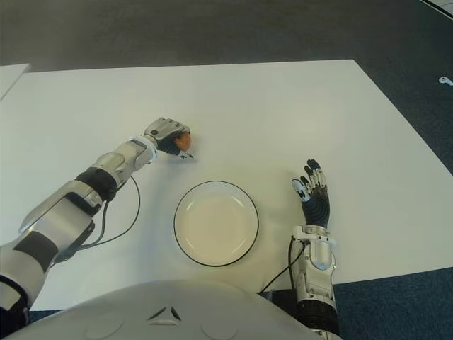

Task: Put the apples into the plate.

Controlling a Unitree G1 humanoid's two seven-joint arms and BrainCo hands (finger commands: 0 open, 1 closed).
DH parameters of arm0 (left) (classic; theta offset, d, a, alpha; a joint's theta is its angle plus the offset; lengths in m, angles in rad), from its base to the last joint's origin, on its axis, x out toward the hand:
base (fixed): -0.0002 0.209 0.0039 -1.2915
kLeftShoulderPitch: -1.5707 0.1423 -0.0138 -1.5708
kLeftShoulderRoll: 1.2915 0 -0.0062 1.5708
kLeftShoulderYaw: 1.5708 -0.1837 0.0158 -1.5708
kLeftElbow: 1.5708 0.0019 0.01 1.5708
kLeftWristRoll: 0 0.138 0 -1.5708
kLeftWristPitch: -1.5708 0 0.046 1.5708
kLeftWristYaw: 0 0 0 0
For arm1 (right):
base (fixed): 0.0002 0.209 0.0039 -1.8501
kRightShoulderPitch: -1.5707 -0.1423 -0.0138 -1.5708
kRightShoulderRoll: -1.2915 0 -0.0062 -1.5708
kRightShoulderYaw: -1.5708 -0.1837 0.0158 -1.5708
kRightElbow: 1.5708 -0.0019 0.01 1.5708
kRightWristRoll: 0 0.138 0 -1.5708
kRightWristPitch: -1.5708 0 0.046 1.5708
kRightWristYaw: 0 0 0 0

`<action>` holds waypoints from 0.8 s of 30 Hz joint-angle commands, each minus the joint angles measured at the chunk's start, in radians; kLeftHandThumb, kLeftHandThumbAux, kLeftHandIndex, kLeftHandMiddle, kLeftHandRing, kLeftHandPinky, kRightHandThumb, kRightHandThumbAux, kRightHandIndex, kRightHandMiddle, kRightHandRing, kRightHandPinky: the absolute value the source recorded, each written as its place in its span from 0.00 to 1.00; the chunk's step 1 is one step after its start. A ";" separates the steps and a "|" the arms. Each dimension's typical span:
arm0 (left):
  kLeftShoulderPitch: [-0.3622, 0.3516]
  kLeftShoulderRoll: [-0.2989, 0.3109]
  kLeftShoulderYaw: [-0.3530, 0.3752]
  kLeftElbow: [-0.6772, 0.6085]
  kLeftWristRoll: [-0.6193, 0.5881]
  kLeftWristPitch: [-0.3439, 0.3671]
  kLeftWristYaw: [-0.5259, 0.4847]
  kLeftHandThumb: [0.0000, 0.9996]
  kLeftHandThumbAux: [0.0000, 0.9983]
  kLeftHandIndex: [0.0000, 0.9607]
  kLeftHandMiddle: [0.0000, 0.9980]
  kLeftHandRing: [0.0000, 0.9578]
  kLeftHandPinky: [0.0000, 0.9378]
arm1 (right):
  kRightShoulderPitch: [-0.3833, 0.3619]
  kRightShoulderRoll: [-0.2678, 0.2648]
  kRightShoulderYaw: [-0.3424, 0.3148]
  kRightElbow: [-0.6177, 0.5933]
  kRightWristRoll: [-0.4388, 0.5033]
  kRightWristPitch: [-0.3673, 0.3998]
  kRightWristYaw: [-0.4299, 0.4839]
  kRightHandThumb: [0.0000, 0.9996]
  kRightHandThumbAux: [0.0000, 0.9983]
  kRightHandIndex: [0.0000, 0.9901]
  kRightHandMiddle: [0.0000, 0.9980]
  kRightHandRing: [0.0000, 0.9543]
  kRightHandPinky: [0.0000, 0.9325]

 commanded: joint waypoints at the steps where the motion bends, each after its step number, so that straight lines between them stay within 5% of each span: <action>1: 0.085 0.006 -0.022 0.035 0.008 0.052 -0.057 0.74 0.69 0.46 0.75 0.78 0.80 | 0.029 0.012 -0.006 0.049 -0.003 0.029 -0.009 0.18 0.47 0.00 0.00 0.00 0.00; 24: 0.084 0.000 -0.012 0.029 -0.022 0.079 -0.043 0.75 0.70 0.46 0.80 0.85 0.86 | 0.008 0.021 -0.008 0.058 0.007 0.023 -0.008 0.16 0.51 0.00 0.00 0.00 0.00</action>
